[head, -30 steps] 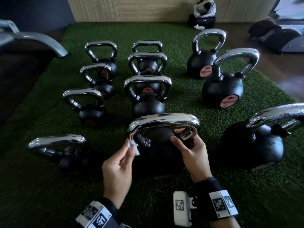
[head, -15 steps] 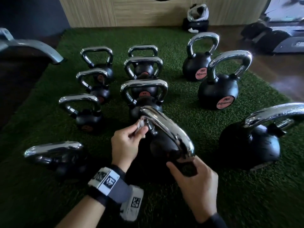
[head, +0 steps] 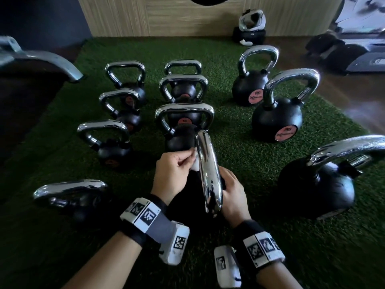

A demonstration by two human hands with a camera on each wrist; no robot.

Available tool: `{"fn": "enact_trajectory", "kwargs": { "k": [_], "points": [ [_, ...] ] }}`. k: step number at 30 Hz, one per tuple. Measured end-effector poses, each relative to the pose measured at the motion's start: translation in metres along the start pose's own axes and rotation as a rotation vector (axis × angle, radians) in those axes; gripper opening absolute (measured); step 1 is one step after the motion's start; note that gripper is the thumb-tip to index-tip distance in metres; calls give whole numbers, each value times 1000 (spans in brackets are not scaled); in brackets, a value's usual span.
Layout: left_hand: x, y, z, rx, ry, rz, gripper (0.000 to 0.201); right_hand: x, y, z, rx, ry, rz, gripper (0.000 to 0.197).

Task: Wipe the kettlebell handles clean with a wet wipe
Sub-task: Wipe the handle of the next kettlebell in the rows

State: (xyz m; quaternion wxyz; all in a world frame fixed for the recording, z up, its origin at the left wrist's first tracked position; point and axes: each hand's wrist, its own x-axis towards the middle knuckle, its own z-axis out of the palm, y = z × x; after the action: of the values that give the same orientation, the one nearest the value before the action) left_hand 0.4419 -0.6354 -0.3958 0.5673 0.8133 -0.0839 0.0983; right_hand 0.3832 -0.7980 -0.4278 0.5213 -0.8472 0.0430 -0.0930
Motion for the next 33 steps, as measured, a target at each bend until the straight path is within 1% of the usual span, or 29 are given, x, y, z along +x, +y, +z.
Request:
{"fn": "enact_trajectory", "kwargs": {
  "k": [1,3,6,8,9,11,13,16,19,21,23,24,26,28,30,33],
  "points": [
    [5,3,1,-16,-3,-24,18,-1,0,0,11,17,-1,70],
    [14,12,1,-82,13,-38,23,-2,2,1,25,34,-1,66],
    [19,28,-3,-182,81,11,37,-2,3,3,48,57,11,56],
    [20,31,-4,-213,71,5,43,-3,4,3,60,65,8,52],
    [22,32,-5,-252,48,-33,41,-3,4,3,62,68,7,50],
    [24,35,-5,-364,6,-116,31,-2,4,2,68,69,8,46],
    [19,46,-8,-418,-3,-148,27,-2,5,3,84,71,8,44],
    [-8,61,-13,-453,42,-101,26,-2,6,3,95,79,1,45],
    [-35,71,-18,-365,69,-13,27,-2,7,5,84,90,-12,47],
    [-37,74,-18,-363,75,-30,27,-2,6,5,88,94,-9,51],
    [-41,76,-19,-408,77,-81,27,-3,5,5,90,96,-11,56],
    [-47,76,-19,-414,78,-89,28,-3,6,5,92,98,-6,55],
    [-72,74,-19,-400,49,-64,31,-4,8,5,101,103,13,42],
    [-104,76,-19,-436,-7,-53,31,-4,11,5,102,110,22,31],
    [-124,76,-18,-412,-21,0,29,-4,12,6,92,111,24,29],
    [-130,63,-18,-348,-22,70,32,-4,11,6,94,119,26,31]
  ]
}}
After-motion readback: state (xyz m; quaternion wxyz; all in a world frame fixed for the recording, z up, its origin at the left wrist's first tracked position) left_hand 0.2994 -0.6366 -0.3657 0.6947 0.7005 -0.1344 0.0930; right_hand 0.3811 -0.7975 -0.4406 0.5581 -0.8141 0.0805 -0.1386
